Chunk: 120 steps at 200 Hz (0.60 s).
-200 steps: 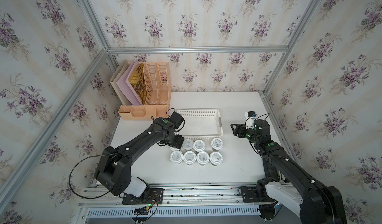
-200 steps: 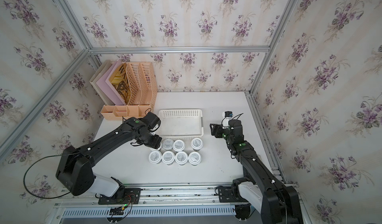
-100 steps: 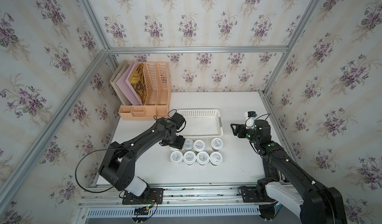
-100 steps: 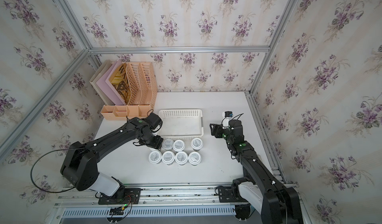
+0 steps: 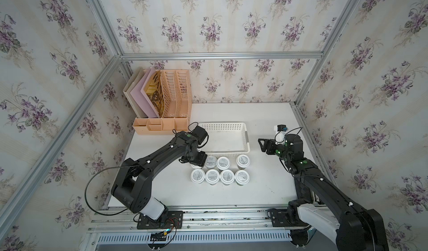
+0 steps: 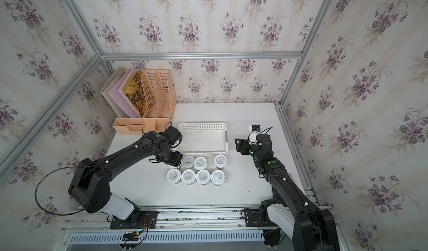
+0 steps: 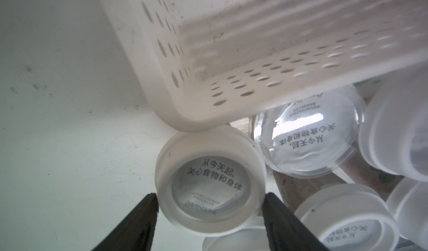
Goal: Put the yogurt in the basket
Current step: Pick up the yogurt from the center of the board.
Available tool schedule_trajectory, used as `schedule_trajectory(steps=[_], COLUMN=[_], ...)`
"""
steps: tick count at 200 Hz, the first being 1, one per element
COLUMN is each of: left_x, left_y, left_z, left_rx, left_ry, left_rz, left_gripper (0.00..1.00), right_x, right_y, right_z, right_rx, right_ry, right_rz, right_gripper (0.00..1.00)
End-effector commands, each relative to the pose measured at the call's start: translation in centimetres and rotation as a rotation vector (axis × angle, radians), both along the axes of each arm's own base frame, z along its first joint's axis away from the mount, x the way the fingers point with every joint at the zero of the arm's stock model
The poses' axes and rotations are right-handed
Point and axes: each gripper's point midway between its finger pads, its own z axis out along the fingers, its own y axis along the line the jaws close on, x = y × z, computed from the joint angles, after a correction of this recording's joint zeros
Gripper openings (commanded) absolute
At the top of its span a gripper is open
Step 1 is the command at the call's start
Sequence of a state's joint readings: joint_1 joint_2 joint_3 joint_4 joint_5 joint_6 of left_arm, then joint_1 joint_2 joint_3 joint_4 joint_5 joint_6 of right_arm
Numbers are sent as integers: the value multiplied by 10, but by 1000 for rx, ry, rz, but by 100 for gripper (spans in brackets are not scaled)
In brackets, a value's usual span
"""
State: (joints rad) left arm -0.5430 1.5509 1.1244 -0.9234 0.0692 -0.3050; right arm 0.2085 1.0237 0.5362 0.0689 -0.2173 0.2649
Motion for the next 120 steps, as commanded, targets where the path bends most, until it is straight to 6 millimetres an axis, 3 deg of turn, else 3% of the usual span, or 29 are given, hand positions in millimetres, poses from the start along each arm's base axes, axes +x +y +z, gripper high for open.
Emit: schedule_trajectory(steps=[1, 43, 120], left_x=[0, 0, -4], left_y=[4, 5, 13], left_z=[0, -2, -6], left_rx=[20, 21, 52], left_ry=[-3, -5, -11], left_rz=[1, 3, 1], left_gripper=[77, 71, 69], right_x=[2, 1, 1], right_y=[1, 2, 3], right_z=[3, 3, 3], right_rx=[2, 4, 5], right_ry=[-17, -15, -13], right_rz=[6, 11, 14], right_gripper=[79, 79, 79])
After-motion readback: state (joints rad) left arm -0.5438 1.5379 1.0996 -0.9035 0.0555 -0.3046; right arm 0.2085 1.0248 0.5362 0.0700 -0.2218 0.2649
